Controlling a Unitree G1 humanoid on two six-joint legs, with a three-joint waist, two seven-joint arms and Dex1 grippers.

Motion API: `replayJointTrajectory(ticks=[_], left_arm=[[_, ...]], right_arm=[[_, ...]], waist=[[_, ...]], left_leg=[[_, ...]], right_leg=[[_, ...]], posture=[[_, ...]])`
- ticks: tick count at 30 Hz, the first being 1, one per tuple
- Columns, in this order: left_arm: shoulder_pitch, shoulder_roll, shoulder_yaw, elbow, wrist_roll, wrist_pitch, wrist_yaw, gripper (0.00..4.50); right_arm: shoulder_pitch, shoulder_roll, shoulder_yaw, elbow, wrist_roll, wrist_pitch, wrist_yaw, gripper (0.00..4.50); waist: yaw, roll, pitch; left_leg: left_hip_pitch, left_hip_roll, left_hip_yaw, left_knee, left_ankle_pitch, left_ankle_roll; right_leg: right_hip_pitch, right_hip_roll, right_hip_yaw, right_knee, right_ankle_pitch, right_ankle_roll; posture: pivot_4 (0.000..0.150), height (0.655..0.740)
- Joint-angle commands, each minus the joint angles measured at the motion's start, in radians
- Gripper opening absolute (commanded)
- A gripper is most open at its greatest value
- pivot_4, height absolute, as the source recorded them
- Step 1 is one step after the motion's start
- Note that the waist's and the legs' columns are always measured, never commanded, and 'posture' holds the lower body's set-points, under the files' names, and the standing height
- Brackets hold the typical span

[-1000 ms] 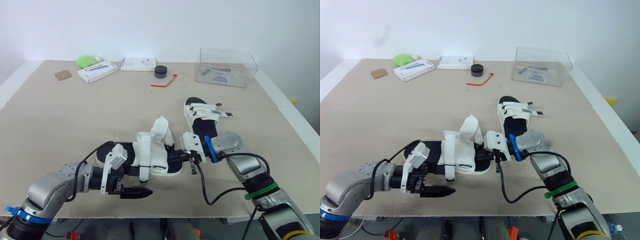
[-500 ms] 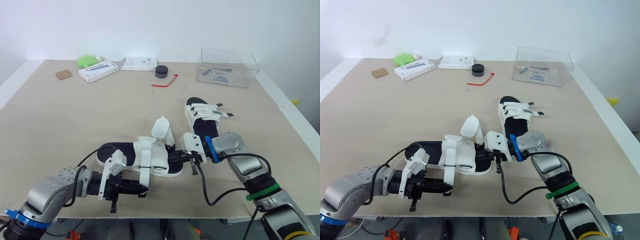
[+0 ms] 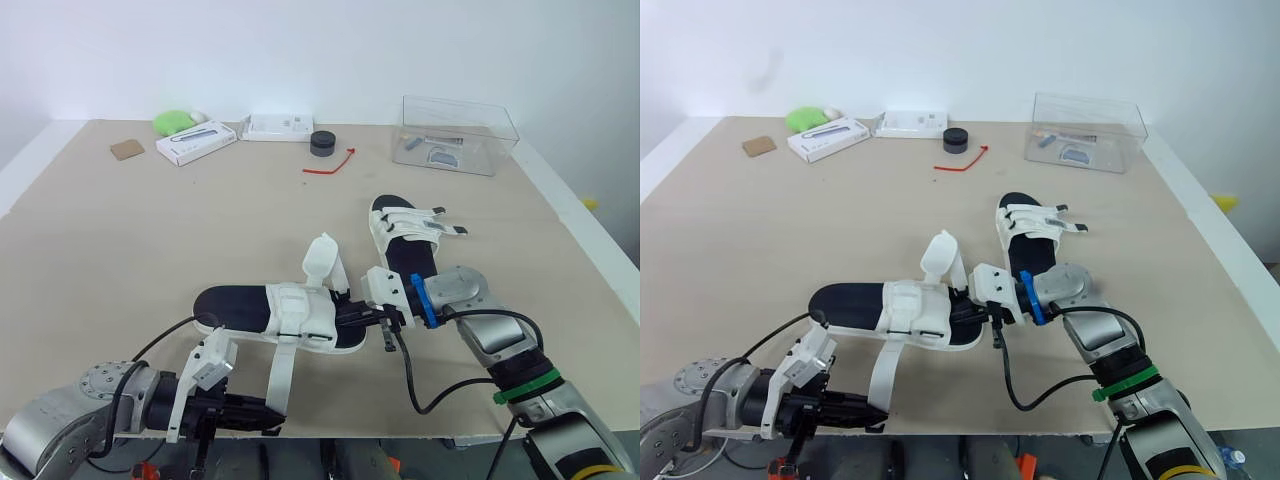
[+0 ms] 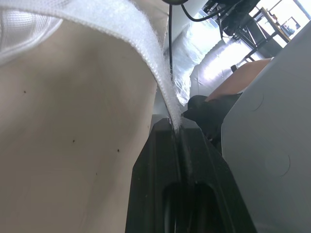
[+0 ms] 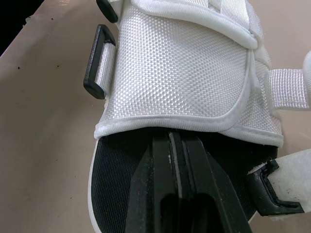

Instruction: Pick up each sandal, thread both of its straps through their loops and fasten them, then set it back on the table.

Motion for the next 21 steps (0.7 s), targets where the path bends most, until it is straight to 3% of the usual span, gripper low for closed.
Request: replayJointTrajectory(ticks=[1, 3, 6, 10, 14, 21], left_arm=[[-0.011, 0.029, -0.01, -0.054, 0.019, -0.041, -0.026, 0.05], [0.007, 0.054, -0.016, -0.076, 0.043, -0.063, -0.04, 0.05], [0.042, 0.097, -0.013, -0.093, 0.079, -0.113, -0.08, 0.93], [0.069, 0.146, 0.018, -0.072, 0.19, -0.278, -0.152, 2.85], [0.017, 0.145, 0.053, 0.057, 0.459, -0.733, -0.212, 4.4], [-0.187, 0.062, 0.029, 0.335, 0.648, -1.421, -0.239, 4.4]], right_arm=[[-0.005, 0.001, 0.019, 0.032, -0.028, -0.006, 0.011, 0.0], [-0.011, 0.003, 0.02, 0.04, -0.029, -0.009, 0.012, 0.0], [-0.01, 0.002, 0.02, 0.041, -0.028, -0.012, 0.014, 0.0], [-0.009, 0.0, 0.021, 0.045, -0.028, -0.015, 0.019, 0.0], [-0.019, -0.002, 0.019, 0.059, -0.028, -0.02, 0.026, 0.0], [-0.029, 0.002, 0.021, 0.076, -0.033, -0.031, 0.035, 0.0]], waist=[[0.0, 0.0, 0.0], [-0.001, 0.0, 0.0], [-0.002, 0.0, 0.0], [-0.001, 0.001, 0.0], [0.001, 0.001, 0.001], [0.002, 0.002, 0.0]], left_leg=[[0.0, 0.0, 0.0, 0.0, 0.0, 0.0], [0.0, 0.0, 0.0, 0.0, 0.0, 0.0], [0.0, 0.0, 0.0, 0.0, 0.0, 0.0], [0.0, 0.001, 0.0, 0.0, 0.0, 0.0], [0.001, 0.0, 0.001, 0.0, 0.0, 0.0], [0.0, 0.001, 0.003, 0.0, 0.0, 0.001]], right_leg=[[0.0, 0.0, 0.0, 0.0, 0.0, 0.0], [0.0, 0.0, 0.0, 0.0, 0.0, 0.0], [0.0, 0.0, 0.0, 0.0, 0.0, 0.0], [0.0, 0.0, 0.0, 0.0, -0.001, -0.002], [0.0, 0.0, 0.0, 0.0, 0.0, -0.003], [0.0, -0.003, 0.001, -0.001, 0.001, -0.003]], posture=[[0.15, 0.74], [0.15, 0.74], [0.15, 0.74], [0.15, 0.74], [0.15, 0.74], [0.15, 0.74]])
